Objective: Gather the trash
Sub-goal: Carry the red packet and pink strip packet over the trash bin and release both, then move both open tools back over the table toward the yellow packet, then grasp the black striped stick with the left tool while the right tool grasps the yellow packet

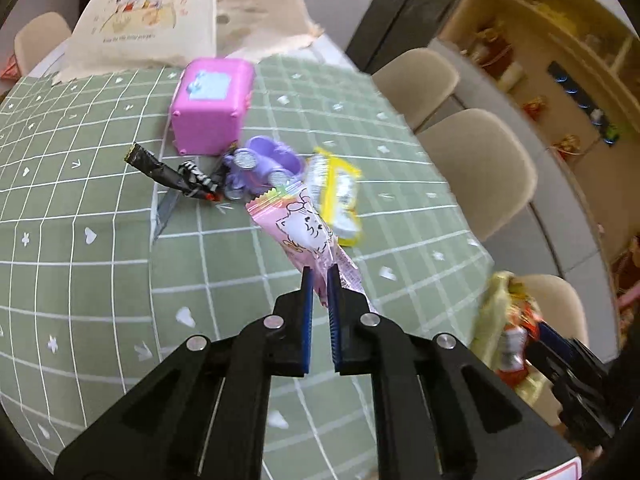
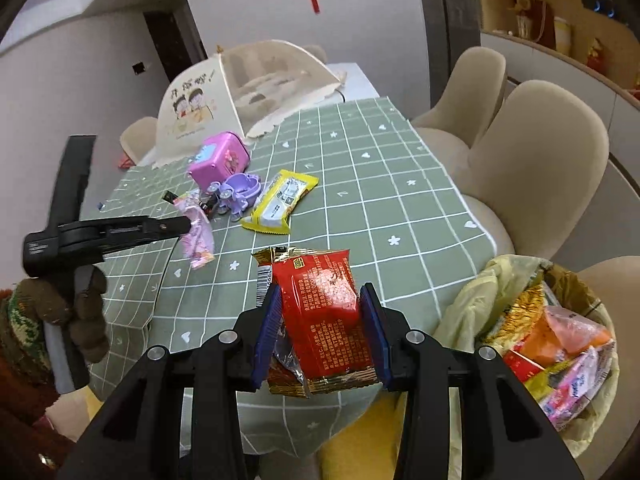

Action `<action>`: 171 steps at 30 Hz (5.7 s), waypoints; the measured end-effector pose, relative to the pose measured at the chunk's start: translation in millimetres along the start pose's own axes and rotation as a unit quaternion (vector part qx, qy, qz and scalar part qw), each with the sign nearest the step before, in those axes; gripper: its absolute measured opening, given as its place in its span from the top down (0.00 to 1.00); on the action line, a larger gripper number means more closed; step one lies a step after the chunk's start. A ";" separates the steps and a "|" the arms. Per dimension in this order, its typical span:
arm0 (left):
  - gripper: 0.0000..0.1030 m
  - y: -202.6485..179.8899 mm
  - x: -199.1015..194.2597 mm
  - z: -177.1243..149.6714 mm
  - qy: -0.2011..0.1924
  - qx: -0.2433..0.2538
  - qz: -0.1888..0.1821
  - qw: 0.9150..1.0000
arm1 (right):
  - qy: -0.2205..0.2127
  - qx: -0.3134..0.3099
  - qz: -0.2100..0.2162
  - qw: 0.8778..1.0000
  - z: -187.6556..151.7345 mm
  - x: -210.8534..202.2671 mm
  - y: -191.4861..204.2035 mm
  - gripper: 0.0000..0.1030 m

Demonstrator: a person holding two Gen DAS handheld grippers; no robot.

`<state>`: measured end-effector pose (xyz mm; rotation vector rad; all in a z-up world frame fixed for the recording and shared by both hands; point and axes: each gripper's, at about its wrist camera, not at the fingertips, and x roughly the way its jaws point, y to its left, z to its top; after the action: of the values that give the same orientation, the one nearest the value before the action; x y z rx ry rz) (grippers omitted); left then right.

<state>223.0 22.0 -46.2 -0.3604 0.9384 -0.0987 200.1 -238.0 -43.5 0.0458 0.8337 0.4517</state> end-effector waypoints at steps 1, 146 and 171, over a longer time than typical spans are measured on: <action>0.93 -4.3 -6.8 -2.8 -0.002 0.005 -0.004 1.000 | -0.005 0.001 0.000 1.000 -2.2 -5.7 -2.3 0.63; 0.66 107.3 106.8 76.7 0.083 0.031 -0.050 0.995 | 0.091 -0.004 -0.001 0.996 66.6 162.5 52.0 0.40; 0.68 100.3 50.2 49.4 0.069 0.029 -0.026 0.997 | 0.138 -0.031 0.009 0.990 86.4 234.7 72.0 0.54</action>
<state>285.1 116.8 -93.0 -0.3268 1.0599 -0.2009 373.0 -66.3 -135.0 -0.0682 1.0916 0.5070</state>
